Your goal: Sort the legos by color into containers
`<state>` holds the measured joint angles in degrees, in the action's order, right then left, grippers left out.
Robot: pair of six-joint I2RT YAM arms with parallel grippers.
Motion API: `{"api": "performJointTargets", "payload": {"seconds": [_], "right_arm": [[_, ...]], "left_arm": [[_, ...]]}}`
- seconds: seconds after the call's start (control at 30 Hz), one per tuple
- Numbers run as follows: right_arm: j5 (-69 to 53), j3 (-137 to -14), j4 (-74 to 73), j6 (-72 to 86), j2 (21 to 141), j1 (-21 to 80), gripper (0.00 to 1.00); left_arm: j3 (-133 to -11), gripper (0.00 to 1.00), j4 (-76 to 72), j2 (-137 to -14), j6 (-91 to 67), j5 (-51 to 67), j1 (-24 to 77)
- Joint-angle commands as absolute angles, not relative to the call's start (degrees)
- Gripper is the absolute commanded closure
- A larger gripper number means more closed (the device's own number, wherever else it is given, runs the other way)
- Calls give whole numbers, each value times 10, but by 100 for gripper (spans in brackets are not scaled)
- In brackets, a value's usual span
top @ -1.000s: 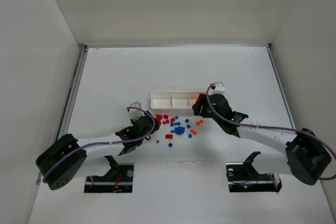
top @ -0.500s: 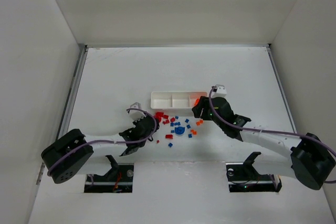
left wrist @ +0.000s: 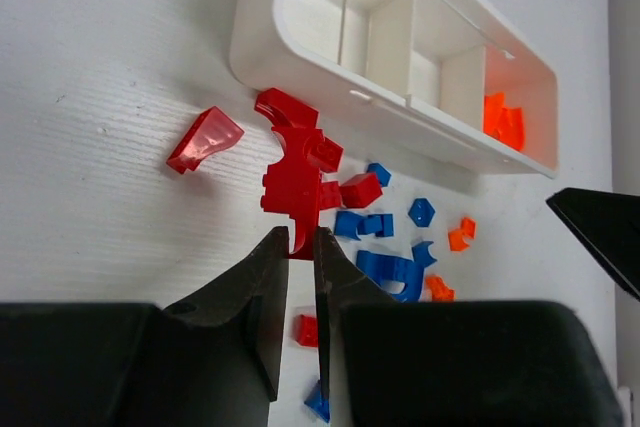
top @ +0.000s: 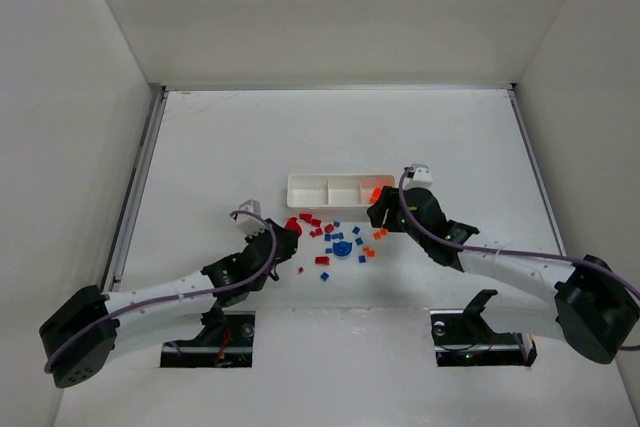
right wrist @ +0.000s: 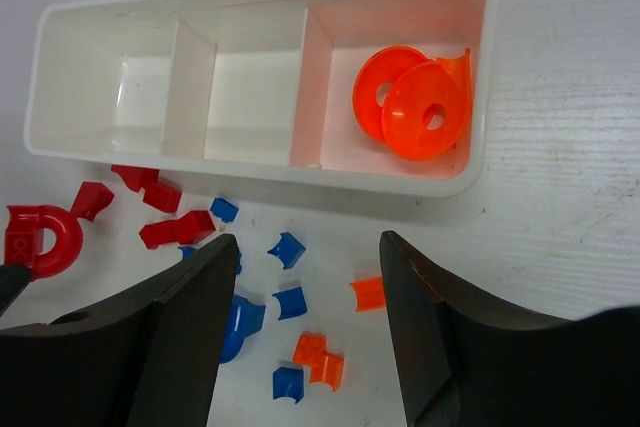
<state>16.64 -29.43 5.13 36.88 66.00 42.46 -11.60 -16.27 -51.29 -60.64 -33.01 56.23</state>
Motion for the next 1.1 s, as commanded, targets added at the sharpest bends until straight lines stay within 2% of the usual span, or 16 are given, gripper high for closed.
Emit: {"api": "performJointTargets", "payload": {"seconds": [0.0, 0.3, 0.47, 0.57, 0.7, 0.83, 1.0, 1.07], "right_arm": [[164, -297, 72, 371, 651, 430, 35], [163, -296, 68, 373, 653, 454, 38], [176, -294, 33, 392, 661, 467, 57], [200, -289, 7, 409, 660, 466, 61], [234, -297, -43, 432, 666, 466, 62], [243, -301, -55, 446, 688, 469, 50], [237, -307, -63, 460, 706, 486, 51], [237, -308, -65, 461, 713, 490, 50]], "left_arm": [[-134, 91, -113, -472, -597, -334, 573], [-214, 91, -148, -467, -517, -311, 549], [-239, 91, -243, -531, -474, -260, 486], [-255, 90, -285, -583, -467, -222, 442], [-269, 90, -328, -655, -469, -173, 396], [-274, 89, -366, -712, -478, -135, 367], [-277, 85, -385, -752, -486, -124, 354], [-272, 80, -386, -754, -486, -127, 350]]}}
